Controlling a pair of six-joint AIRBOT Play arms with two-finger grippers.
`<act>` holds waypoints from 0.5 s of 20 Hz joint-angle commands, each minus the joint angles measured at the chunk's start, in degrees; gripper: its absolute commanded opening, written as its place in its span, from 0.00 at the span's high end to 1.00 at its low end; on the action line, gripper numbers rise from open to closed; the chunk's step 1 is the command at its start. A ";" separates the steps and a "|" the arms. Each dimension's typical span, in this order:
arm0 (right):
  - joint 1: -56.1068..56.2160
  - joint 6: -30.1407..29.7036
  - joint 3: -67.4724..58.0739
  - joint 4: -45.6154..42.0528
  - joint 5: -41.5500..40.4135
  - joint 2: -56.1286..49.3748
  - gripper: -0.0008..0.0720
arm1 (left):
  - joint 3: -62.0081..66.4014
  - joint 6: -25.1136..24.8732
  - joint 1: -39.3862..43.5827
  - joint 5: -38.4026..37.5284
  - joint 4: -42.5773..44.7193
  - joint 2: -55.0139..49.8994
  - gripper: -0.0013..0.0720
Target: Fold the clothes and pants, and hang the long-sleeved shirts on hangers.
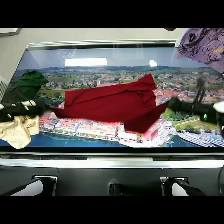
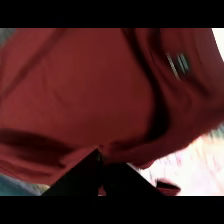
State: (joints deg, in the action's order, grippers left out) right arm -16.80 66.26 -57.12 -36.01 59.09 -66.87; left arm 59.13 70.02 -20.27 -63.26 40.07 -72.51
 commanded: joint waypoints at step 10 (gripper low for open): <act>2.64 11.67 -66.18 -13.97 5.29 6.99 0.96 | 54.36 18.14 -0.07 1.81 21.88 18.58 0.97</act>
State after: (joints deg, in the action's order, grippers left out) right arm -14.24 75.77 -115.07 -44.07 61.82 -64.88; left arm 107.61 82.56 -20.27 -61.82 51.22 -60.73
